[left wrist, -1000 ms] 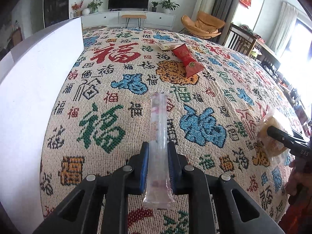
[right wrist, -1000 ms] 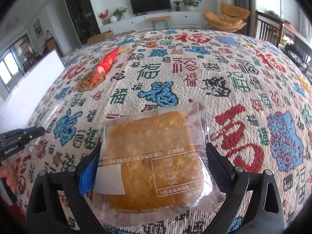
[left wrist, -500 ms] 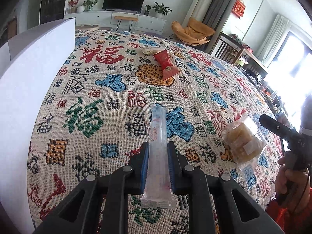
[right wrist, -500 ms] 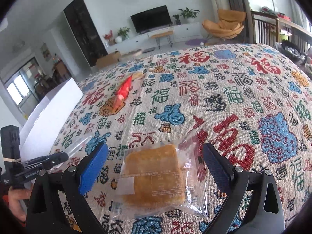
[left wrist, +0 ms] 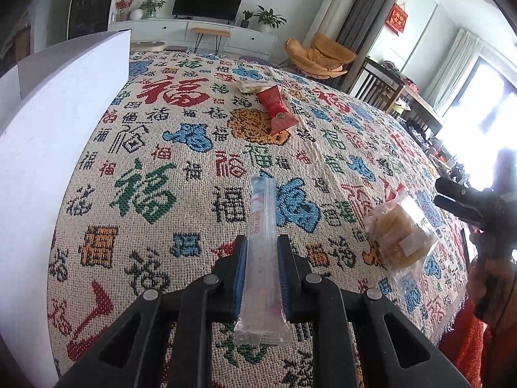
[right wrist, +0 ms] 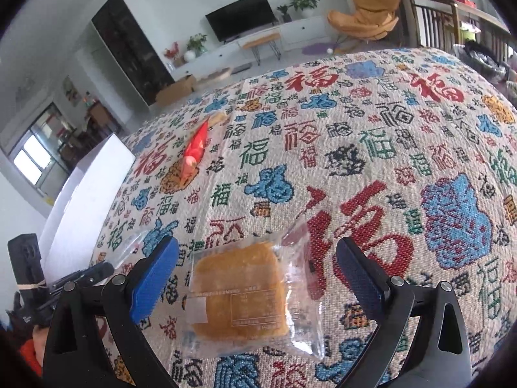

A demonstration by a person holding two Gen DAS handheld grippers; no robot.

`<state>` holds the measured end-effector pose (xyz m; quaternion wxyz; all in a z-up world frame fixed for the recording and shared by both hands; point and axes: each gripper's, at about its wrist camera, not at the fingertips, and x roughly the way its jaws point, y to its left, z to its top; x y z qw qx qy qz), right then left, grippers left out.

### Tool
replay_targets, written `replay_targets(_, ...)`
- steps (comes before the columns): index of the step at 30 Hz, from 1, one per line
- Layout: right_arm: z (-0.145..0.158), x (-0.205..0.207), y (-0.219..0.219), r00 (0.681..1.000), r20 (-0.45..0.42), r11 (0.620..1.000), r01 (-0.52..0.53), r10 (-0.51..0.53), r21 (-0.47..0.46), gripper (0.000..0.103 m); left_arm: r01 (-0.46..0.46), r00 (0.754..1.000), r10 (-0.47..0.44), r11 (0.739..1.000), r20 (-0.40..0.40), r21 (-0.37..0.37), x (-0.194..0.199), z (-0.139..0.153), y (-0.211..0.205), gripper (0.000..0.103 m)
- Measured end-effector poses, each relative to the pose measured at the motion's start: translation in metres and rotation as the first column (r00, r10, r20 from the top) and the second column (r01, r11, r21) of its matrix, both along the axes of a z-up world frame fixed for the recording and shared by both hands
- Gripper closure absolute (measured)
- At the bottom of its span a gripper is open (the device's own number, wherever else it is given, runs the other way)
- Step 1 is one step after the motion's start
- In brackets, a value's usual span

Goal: Organize snacks
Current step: 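Carry both snacks over the box and open both tools to drop them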

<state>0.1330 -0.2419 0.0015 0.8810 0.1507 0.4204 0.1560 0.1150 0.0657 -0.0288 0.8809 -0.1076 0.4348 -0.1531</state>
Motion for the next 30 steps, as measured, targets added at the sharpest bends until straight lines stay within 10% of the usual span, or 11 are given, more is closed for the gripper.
replay_targets(9, 0.013, 0.019, 0.022, 0.977, -0.171, 0.972, -0.156, 0.125, -0.177, 0.004, -0.002, 1.000, 0.002, 1.000, -0.008, -0.020, 0.000, -0.005, 0.000, 0.085)
replay_targets(15, -0.053, 0.011, 0.079, 0.920, -0.330, 0.922, -0.299, 0.210, -0.246, 0.006, -0.005, 1.000, 0.005, 0.998, 0.003, -0.061, -0.005, 0.003, 0.004, 0.085)
replay_targets(19, -0.046, 0.003, 0.079, 0.949, -0.239, 0.928, -0.267, 0.206, -0.259, 0.027, -0.010, 1.000, 0.013, 0.995, 0.022, -0.097, -0.013, 0.017, 0.012, 0.085)
replay_targets(30, 0.050, -0.015, 0.079, 0.959, -0.026, 0.959, -0.283, 0.283, -0.012, 0.027, -0.050, 0.990, 0.082, 0.964, 0.112, -0.259, -0.038, 0.084, 0.051, 0.085)
